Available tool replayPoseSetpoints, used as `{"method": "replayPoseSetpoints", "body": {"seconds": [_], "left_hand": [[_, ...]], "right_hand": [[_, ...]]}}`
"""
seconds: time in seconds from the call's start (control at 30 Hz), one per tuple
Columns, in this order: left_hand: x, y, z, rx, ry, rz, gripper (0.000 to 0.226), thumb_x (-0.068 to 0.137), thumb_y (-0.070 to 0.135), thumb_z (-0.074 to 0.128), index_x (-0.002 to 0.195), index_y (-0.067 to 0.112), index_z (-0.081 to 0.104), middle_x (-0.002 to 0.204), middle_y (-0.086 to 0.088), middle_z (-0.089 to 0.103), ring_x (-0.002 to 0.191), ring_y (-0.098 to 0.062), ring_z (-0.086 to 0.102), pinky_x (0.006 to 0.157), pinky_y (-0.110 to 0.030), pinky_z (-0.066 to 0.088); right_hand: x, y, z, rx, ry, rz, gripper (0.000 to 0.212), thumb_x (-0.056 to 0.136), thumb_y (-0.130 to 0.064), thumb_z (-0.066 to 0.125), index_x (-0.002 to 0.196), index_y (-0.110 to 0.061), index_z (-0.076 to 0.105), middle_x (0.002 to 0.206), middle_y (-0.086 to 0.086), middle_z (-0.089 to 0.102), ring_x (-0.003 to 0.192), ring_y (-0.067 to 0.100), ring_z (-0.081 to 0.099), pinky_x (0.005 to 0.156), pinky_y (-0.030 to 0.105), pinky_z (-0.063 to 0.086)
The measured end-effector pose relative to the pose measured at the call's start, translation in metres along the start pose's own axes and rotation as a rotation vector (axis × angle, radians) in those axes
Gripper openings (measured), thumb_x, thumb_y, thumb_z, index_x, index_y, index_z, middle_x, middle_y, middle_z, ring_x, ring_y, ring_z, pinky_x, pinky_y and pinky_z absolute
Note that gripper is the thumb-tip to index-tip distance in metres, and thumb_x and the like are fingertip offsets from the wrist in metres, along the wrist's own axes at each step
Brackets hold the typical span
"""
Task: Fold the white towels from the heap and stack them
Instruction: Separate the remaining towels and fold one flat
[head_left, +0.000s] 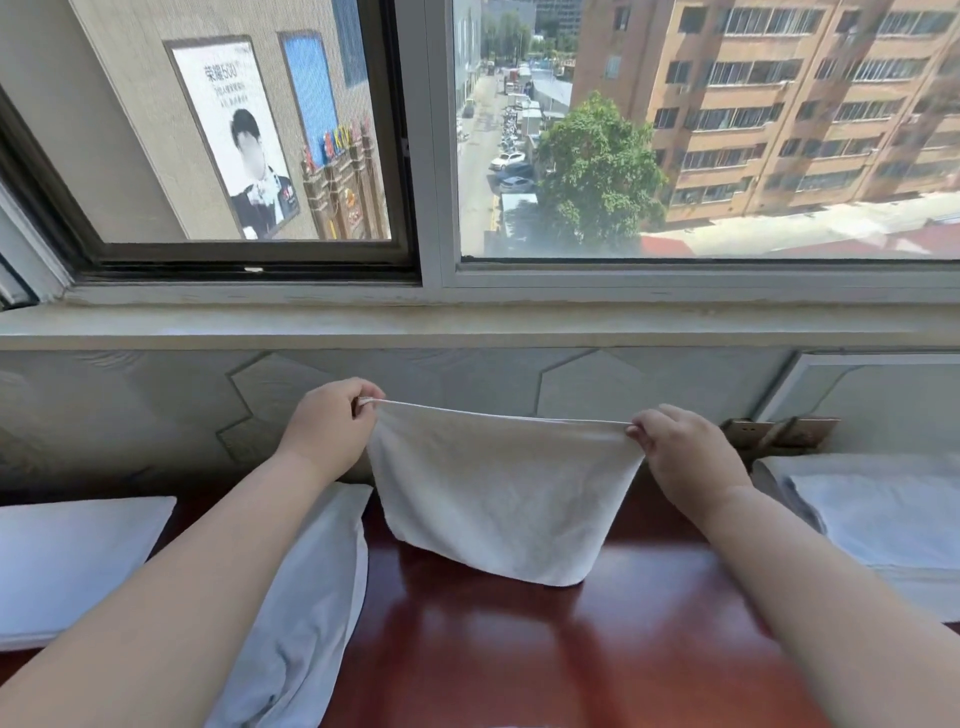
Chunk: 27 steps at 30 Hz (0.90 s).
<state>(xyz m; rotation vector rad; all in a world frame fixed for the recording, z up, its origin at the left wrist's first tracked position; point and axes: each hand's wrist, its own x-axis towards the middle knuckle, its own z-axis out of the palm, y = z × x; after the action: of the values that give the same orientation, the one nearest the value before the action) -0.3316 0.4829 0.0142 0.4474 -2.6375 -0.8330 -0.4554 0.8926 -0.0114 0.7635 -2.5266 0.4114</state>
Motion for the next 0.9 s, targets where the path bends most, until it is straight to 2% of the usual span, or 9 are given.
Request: {"method": "replayPoseSetpoints", "body": {"seconds": [0.13, 0.23, 0.3, 0.37, 0.5, 0.6, 0.7, 0.8, 0.9], "left_hand": [[0.006, -0.002, 0.003, 0.05, -0.052, -0.05, 0.019, 0.094, 0.016, 0.059, 0.085, 0.031, 0.068, 0.08, 0.012, 0.067, 0.078, -0.006, 0.06, 0.068, -0.029, 0.042], [0.014, -0.001, 0.006, 0.141, -0.127, -0.077, 0.018, 0.088, 0.018, 0.06, 0.083, 0.032, 0.07, 0.084, 0.011, 0.07, 0.086, -0.016, 0.064, 0.075, -0.033, 0.05], [0.025, 0.007, 0.008, 0.201, -0.165, -0.076, 0.02, 0.09, 0.017, 0.057, 0.089, 0.031, 0.072, 0.094, 0.007, 0.07, 0.094, -0.021, 0.064, 0.08, -0.036, 0.052], [0.04, 0.017, 0.009, 0.174, -0.111, -0.082, 0.02, 0.094, 0.018, 0.055, 0.096, 0.027, 0.072, 0.099, 0.004, 0.07, 0.096, -0.022, 0.062, 0.078, -0.035, 0.05], [0.059, 0.034, 0.007, 0.054, 0.081, -0.083, 0.017, 0.098, 0.018, 0.053, 0.102, 0.023, 0.069, 0.093, 0.0, 0.069, 0.088, -0.025, 0.063, 0.075, -0.036, 0.051], [0.049, 0.037, 0.005, 0.003, 0.154, -0.051, 0.017, 0.096, 0.016, 0.053, 0.1, 0.026, 0.066, 0.083, 0.004, 0.066, 0.077, -0.019, 0.06, 0.063, -0.031, 0.042], [0.025, 0.024, 0.013, 0.066, 0.125, -0.023, 0.016, 0.095, 0.017, 0.056, 0.097, 0.03, 0.065, 0.078, 0.009, 0.065, 0.076, -0.017, 0.059, 0.065, -0.033, 0.041], [-0.007, -0.001, 0.033, 0.131, 0.01, -0.016, 0.015, 0.093, 0.016, 0.057, 0.095, 0.029, 0.065, 0.078, 0.009, 0.065, 0.081, -0.024, 0.06, 0.069, -0.036, 0.045], [-0.046, -0.026, 0.066, 0.239, -0.114, 0.004, 0.016, 0.092, 0.013, 0.058, 0.096, 0.027, 0.066, 0.09, 0.007, 0.069, 0.089, -0.026, 0.063, 0.07, -0.035, 0.039]], "right_hand": [[-0.003, 0.004, 0.0, -0.113, -0.333, 0.08, 0.028, 0.105, -0.038, 0.054, 0.091, -0.014, 0.059, 0.084, 0.01, 0.067, 0.08, 0.038, 0.065, 0.064, 0.04, 0.045], [0.009, -0.002, 0.001, -0.058, -0.525, 0.25, 0.031, 0.107, -0.039, 0.047, 0.09, -0.016, 0.059, 0.084, 0.007, 0.068, 0.089, 0.035, 0.065, 0.069, 0.038, 0.043], [0.023, -0.003, 0.002, 0.125, -0.495, 0.389, 0.029, 0.104, -0.031, 0.054, 0.081, -0.016, 0.061, 0.07, -0.004, 0.071, 0.078, 0.023, 0.069, 0.075, 0.034, 0.052], [0.038, -0.003, 0.0, 0.292, -0.385, 0.525, 0.022, 0.102, -0.023, 0.057, 0.082, -0.018, 0.064, 0.068, -0.007, 0.074, 0.069, 0.014, 0.072, 0.08, 0.032, 0.056], [0.058, -0.007, -0.01, 0.434, -0.143, 0.601, 0.009, 0.092, -0.018, 0.062, 0.089, -0.022, 0.07, 0.077, -0.007, 0.075, 0.081, 0.014, 0.07, 0.08, 0.031, 0.052], [0.057, -0.003, -0.012, 0.475, -0.041, 0.588, 0.005, 0.09, -0.022, 0.069, 0.094, -0.024, 0.072, 0.082, -0.009, 0.074, 0.082, 0.015, 0.066, 0.075, 0.029, 0.044], [0.039, 0.003, -0.005, 0.373, -0.088, 0.488, 0.006, 0.093, -0.02, 0.067, 0.097, -0.023, 0.07, 0.081, -0.004, 0.073, 0.08, 0.022, 0.063, 0.072, 0.029, 0.041], [0.003, 0.012, 0.018, 0.29, -0.188, 0.458, 0.008, 0.098, -0.021, 0.062, 0.101, -0.024, 0.068, 0.08, 0.005, 0.073, 0.08, 0.032, 0.065, 0.072, 0.036, 0.05], [-0.046, 0.019, 0.047, 0.229, -0.327, 0.471, 0.006, 0.098, -0.03, 0.058, 0.102, -0.032, 0.062, 0.075, 0.0, 0.071, 0.074, 0.032, 0.066, 0.066, 0.038, 0.053]]}}
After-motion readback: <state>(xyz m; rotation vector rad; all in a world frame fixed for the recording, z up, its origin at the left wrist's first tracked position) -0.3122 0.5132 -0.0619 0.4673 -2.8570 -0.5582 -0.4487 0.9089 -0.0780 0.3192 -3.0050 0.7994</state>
